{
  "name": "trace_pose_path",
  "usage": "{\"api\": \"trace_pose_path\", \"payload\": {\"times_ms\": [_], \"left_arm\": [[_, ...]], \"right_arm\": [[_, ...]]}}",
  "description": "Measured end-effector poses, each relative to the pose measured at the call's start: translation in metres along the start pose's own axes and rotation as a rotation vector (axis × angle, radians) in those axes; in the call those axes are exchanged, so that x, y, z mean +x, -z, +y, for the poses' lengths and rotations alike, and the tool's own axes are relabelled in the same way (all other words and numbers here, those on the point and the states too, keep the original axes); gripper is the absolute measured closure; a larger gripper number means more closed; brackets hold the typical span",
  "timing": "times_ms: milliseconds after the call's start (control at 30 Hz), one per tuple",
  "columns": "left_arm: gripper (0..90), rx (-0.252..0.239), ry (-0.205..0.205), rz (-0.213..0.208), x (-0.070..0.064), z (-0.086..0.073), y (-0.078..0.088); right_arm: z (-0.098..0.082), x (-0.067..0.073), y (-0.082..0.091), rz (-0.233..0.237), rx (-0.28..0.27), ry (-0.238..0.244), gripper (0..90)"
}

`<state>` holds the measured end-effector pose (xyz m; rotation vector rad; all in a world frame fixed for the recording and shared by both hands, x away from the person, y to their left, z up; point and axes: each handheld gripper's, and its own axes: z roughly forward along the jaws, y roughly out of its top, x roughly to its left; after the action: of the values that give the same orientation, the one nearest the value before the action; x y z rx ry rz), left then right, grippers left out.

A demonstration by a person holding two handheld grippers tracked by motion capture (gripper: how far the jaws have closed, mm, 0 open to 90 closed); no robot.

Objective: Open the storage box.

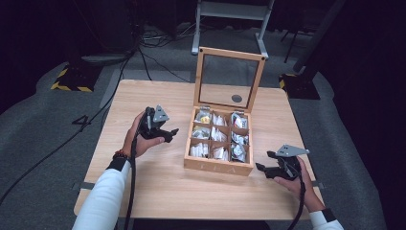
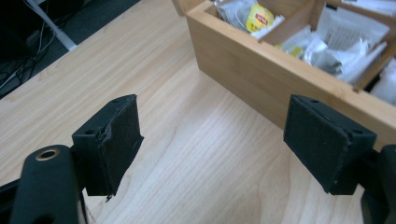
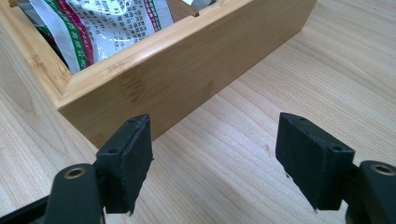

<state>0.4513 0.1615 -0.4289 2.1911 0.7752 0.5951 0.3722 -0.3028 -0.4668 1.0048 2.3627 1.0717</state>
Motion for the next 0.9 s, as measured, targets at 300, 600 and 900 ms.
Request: {"api": "trace_pose_path", "payload": {"times_ms": [300,600,900], "left_arm": [[17.0,0.029,-0.018,0.029,-0.018,-0.025,0.006],[17.0,0.066,-0.041,-0.006,-0.035,-0.046,0.012],[17.0,0.117,-0.050,-0.038,-0.048,-0.064,0.011]], "right_arm": [[0.004,0.003,0.007,-0.020,-0.042,0.017,31.1],[0.011,0.008,0.014,-0.012,-0.069,0.046,33.1],[0.020,0.015,0.021,-0.005,-0.101,0.069,34.2]]}}
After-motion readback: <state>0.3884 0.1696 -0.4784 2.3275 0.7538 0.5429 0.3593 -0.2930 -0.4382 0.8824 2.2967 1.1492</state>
